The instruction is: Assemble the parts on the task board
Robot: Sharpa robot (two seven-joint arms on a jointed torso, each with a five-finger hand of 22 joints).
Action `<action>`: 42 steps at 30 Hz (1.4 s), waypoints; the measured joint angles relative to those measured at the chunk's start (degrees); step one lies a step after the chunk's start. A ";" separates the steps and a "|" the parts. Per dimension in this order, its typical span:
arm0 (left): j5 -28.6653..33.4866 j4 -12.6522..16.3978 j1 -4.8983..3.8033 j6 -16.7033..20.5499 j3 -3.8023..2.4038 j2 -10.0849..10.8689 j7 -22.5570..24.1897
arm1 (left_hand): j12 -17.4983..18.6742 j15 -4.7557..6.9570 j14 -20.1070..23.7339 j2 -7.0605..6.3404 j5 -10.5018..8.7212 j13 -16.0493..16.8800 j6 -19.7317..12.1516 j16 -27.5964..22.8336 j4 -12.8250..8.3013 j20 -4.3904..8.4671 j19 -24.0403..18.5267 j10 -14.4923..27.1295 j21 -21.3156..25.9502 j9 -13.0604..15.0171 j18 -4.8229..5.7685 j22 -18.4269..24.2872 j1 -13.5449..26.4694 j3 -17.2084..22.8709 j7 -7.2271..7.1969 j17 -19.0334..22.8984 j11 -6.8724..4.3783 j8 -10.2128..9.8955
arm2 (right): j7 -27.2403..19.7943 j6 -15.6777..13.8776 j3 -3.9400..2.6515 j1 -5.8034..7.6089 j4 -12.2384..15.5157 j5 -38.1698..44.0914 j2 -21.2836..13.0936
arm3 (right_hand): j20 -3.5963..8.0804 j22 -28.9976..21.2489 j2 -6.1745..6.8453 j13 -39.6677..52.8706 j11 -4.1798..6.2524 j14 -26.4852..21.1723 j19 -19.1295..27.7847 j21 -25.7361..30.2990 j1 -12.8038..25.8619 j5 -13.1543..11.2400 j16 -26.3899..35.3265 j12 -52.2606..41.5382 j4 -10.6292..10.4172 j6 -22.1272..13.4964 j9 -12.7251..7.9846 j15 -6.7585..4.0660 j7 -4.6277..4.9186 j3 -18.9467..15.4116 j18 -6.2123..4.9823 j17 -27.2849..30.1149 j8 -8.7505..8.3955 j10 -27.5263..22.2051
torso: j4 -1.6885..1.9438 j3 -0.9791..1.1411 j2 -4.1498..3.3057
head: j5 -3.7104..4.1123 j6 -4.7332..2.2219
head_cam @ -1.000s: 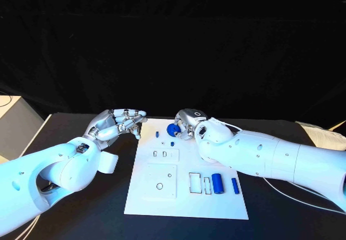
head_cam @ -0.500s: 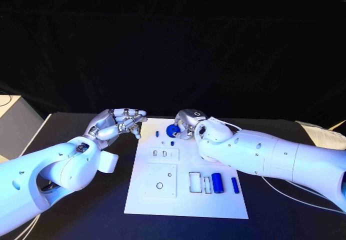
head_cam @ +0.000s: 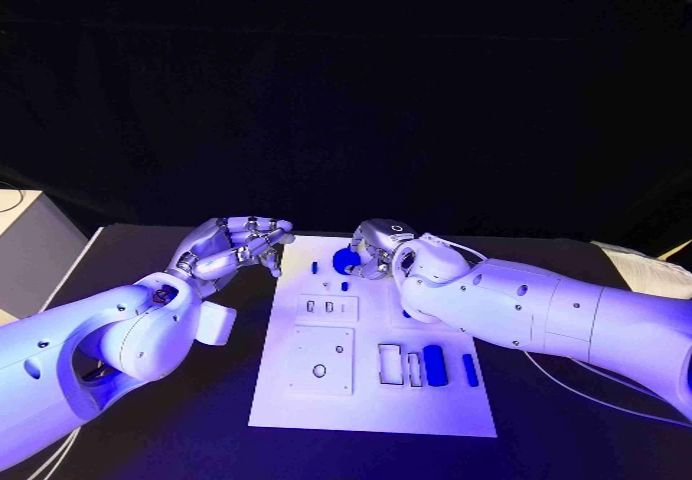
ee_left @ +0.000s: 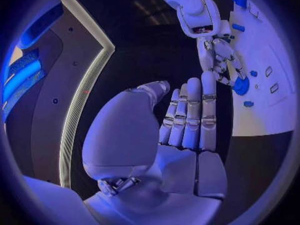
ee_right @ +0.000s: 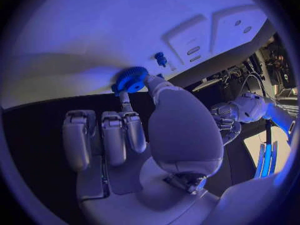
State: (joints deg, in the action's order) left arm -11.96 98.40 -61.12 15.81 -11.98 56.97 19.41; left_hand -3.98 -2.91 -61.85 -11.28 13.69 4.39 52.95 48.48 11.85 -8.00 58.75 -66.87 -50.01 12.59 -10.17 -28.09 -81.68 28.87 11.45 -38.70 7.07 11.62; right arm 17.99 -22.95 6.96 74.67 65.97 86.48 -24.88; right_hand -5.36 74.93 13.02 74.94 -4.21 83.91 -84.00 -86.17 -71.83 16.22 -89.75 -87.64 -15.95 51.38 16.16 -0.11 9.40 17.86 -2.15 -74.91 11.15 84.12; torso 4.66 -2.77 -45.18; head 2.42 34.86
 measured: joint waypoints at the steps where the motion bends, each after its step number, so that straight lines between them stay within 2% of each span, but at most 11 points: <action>1: 0.00 0.00 0.00 0.00 0.00 0.00 -0.01 | 0.00 0.00 0.00 0.00 0.00 0.00 0.00 0.00 0.00 0.00 0.00 0.00 0.00 0.00 0.00 0.00 0.00 0.00 0.00 0.00 0.00 0.00 | -0.18 0.13 0.00 0.01 0.00 -0.18 -0.02 | 0.00 0.00 -0.36 0.00 0.00 0.00 0.00 0.00 0.36 0.09 0.00 0.00 -0.29 0.00 -0.04 0.00 0.00 0.00 0.00 0.00 0.00 0.00 | -0.02 0.01 0.00 | 0.00 0.00; 5: -0.01 0.02 0.00 0.00 0.00 0.01 -0.03 | 0.00 0.00 0.00 0.00 0.00 0.00 0.00 0.00 0.00 0.00 0.00 0.00 0.00 0.00 0.00 0.00 0.00 0.00 0.00 0.00 0.00 0.00 | -0.85 0.66 0.00 0.10 0.00 -0.89 -0.12 | 0.00 0.00 -0.75 0.00 0.00 0.00 0.00 -0.22 0.75 0.33 0.00 0.00 -0.43 0.01 -0.07 0.00 -0.01 0.01 0.00 0.00 -0.10 0.00 | -0.03 0.04 0.00 | 0.03 0.05; 8: -0.02 0.02 0.00 0.00 0.00 0.03 -0.06 | 0.00 -0.13 0.13 0.00 0.00 0.00 0.00 0.13 0.00 -0.21 -0.21 0.00 -0.39 0.02 0.00 -0.11 0.00 0.00 0.00 0.00 0.00 0.00 | -1.28 1.01 0.00 0.17 -0.03 -1.34 -0.27 | 0.00 -0.01 -1.79 -0.01 0.00 0.00 0.00 -0.24 1.79 1.23 0.00 0.00 -0.52 0.20 -0.14 0.00 -0.22 0.10 0.00 0.00 -0.11 0.00 | -0.03 0.04 -0.01 | 0.03 0.08; 16: -0.03 0.02 0.00 0.00 0.00 0.06 -0.10 | 0.00 -0.21 0.21 0.00 0.00 -0.01 0.00 0.22 0.00 -0.31 -0.31 0.00 -0.59 0.08 0.00 -0.31 0.00 0.00 0.00 0.00 0.00 0.00 | -2.08 1.30 0.14 0.11 0.97 -2.33 -1.35 | 0.00 -0.01 -2.39 -0.01 0.00 0.00 0.00 -0.47 2.39 2.78 0.00 -0.32 -0.48 0.44 -0.18 0.00 -0.64 0.76 0.00 0.00 -0.47 0.00 | 0.04 0.02 -0.01 | 0.03 0.21; 19: -0.04 0.02 0.00 0.00 0.00 0.06 -0.11 | 0.00 -0.21 0.21 0.00 0.00 -0.01 0.00 0.22 0.00 -0.31 -0.31 0.00 -0.58 0.08 0.00 -0.31 0.00 0.00 0.00 0.00 0.00 0.00 | -2.09 1.41 0.31 -0.21 1.40 -2.61 -1.89 | 0.00 -0.01 -2.39 -0.01 0.00 0.00 0.00 -0.47 2.39 3.21 0.00 -0.32 -0.34 0.52 -0.17 0.00 -0.72 0.91 0.00 0.00 -0.41 0.00 | 0.05 0.01 -0.01 | 0.01 0.26; 34: -0.09 0.01 0.00 0.00 0.00 0.23 -0.15 | 0.00 -0.21 0.21 0.00 0.00 -0.01 0.00 0.22 0.00 -0.31 -0.31 0.00 -0.58 0.07 0.00 -0.30 0.00 0.00 0.00 0.00 0.00 0.00 | -2.23 1.49 0.32 -0.36 4.01 -2.69 -4.22 | 0.00 -0.02 -2.39 -0.02 0.00 0.00 0.00 -0.46 2.39 3.45 0.00 -0.55 -0.03 0.86 -0.18 0.00 -0.63 1.22 0.00 0.00 -0.30 0.00 | 0.04 0.02 0.01 | -0.15 0.44; 38: -0.10 -0.04 0.00 0.00 0.00 0.25 -0.16 | 0.00 -0.21 0.21 0.00 0.00 -0.01 0.00 0.22 0.00 -0.31 -0.31 0.00 -0.58 0.07 0.00 -0.30 0.00 0.00 0.00 0.00 0.00 0.00 | -2.41 0.69 0.32 -0.42 5.88 -2.57 -5.82 | 0.00 -0.02 -2.39 -0.02 0.00 0.00 0.00 -0.46 2.38 3.69 0.00 -0.54 0.21 1.05 -0.18 0.00 -0.82 1.45 0.00 0.00 -0.30 0.00 | 0.04 0.04 0.01 | -0.19 0.40; 42: -0.11 -0.12 0.01 0.00 0.00 0.39 -0.16 | 0.00 -0.21 0.21 0.00 0.00 -0.01 0.00 0.22 -0.01 -0.18 -0.44 0.00 -0.58 0.06 0.00 -0.31 0.00 0.01 0.00 0.02 0.00 0.00 | -2.97 -1.30 0.31 -0.40 9.11 -2.52 -8.91 | 0.00 -0.03 -1.98 -0.03 0.00 0.00 0.00 -0.46 1.98 3.74 0.00 -0.54 0.37 1.05 -0.18 0.00 -0.82 1.62 0.00 0.00 -0.08 0.00 | -0.03 0.08 0.05 | -0.30 0.40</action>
State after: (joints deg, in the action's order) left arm -12.06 98.28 -61.11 15.82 -11.98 57.36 19.25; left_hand -3.98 -3.12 -61.64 -11.28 13.69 4.38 52.95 48.70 11.84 -8.18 58.31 -66.87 -50.60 12.65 -10.17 -28.40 -81.68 28.88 11.45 -38.68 7.07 11.62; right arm 15.02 -24.25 7.27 74.27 75.08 83.96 -33.79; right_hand -5.36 74.91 11.04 74.91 -4.20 83.92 -84.00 -86.63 -69.84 19.96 -89.75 -88.18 -15.58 52.43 15.97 -0.11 8.58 19.48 -2.16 -74.91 11.07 84.12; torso 4.63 -2.70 -45.12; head 2.13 35.26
